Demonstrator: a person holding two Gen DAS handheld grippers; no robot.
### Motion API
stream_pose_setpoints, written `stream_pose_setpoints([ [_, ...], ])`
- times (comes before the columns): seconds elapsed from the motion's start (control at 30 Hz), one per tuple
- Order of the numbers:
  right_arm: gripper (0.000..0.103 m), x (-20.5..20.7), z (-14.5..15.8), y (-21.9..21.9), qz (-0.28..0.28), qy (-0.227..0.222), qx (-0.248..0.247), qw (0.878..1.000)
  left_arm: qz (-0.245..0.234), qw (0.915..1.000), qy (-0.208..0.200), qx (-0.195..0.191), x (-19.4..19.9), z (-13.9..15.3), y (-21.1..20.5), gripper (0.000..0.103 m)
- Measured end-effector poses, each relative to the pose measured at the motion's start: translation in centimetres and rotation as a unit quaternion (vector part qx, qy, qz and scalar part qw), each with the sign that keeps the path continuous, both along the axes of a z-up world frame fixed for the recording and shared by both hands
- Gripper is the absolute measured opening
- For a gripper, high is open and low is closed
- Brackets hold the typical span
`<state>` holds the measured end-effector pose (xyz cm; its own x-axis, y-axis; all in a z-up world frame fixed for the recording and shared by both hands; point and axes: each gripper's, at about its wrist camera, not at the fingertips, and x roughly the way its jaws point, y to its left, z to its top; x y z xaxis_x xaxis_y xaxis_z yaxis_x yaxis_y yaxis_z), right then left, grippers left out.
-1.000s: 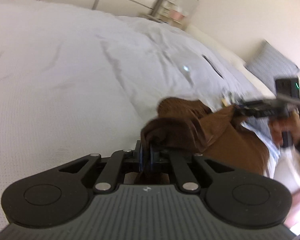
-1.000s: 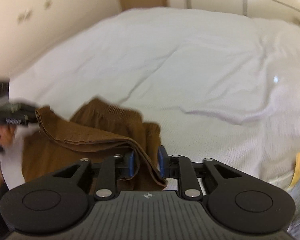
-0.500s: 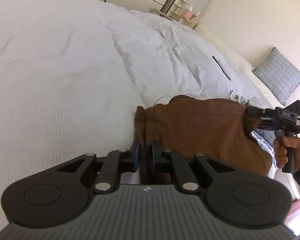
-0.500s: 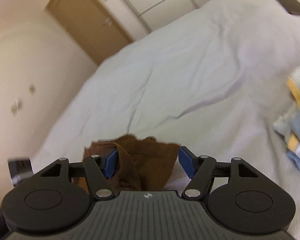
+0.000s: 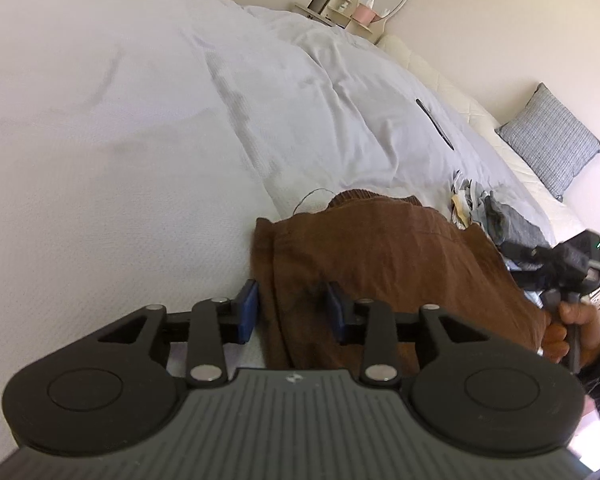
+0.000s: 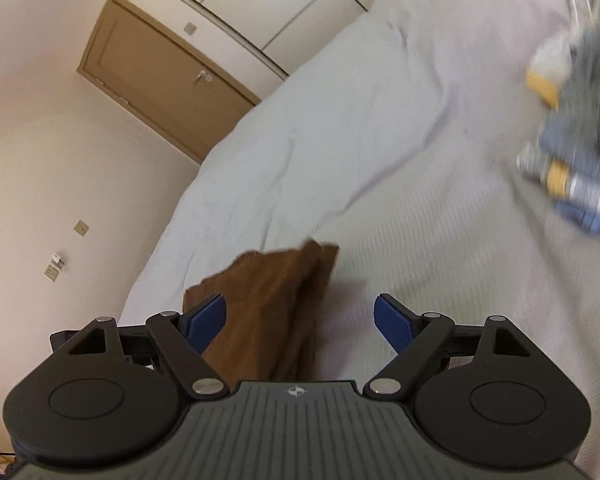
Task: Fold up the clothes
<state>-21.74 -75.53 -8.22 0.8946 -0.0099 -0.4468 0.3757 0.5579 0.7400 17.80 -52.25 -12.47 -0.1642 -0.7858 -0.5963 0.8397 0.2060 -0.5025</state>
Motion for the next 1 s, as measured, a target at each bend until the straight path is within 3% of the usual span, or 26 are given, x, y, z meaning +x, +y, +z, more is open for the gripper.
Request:
stream_pose_setpoints([
  [0.1, 0.058, 0.7, -0.7, 0.2, 0.000, -0.004, 0.015, 1.000, -0.003, 0.9999, 0.009, -0.005, -0.1, -0.1, -0.3, 0.021],
  [0.17, 0.013, 1.3, -0.9, 0.4, 0.001, -0.006, 0.017, 1.000, -0.002, 0.9999, 0.000, -0.012, -0.4, 0.2, 0.3, 0.004],
  [0.27, 0.006, 1.7, 0.5, 1.1, 0.003, -0.003, -0.024, 1.000, 0.003, 0.9989, -0.031, -0.034, -1.1, 1.2, 1.8, 0.004],
  [0.4, 0.005, 1.6, 4.2, 2.1, 0.016, -0.019, -0.092, 0.995, 0.026, 0.9950, -0.047, -0.084, -1.4, 3.0, 3.9, 0.004],
  [0.47, 0.005, 2.5, 5.4, 2.2, 0.023, -0.024, -0.112, 0.993, 0.044, 0.9944, -0.041, -0.087, -0.9, 2.9, 4.0, 0.004],
  [0.57, 0.005, 4.5, 5.2, 1.6, 0.027, -0.010, -0.120, 0.992, 0.058, 0.9963, -0.030, -0.055, -0.2, 1.6, 3.1, 0.004],
  [0.7, 0.007, 6.8, 2.9, 0.5, 0.015, 0.048, -0.108, 0.993, 0.072, 0.9970, -0.024, -0.015, 0.5, 0.1, 2.0, 0.007],
  [0.8, 0.022, 6.4, 3.0, 1.1, -0.014, 0.074, -0.136, 0.988, 0.085, 0.9950, -0.049, -0.020, 0.4, 1.2, 3.2, 0.011],
  [0.9, 0.022, 4.8, 4.2, 2.8, -0.041, 0.084, -0.179, 0.979, 0.101, 0.9897, -0.099, -0.019, 0.0, 2.6, 5.4, 0.011],
  [1.0, 0.022, 2.4, 5.5, 5.5, -0.055, 0.072, -0.210, 0.973, 0.089, 0.9829, -0.157, -0.036, -2.5, 4.5, 7.7, 0.011],
])
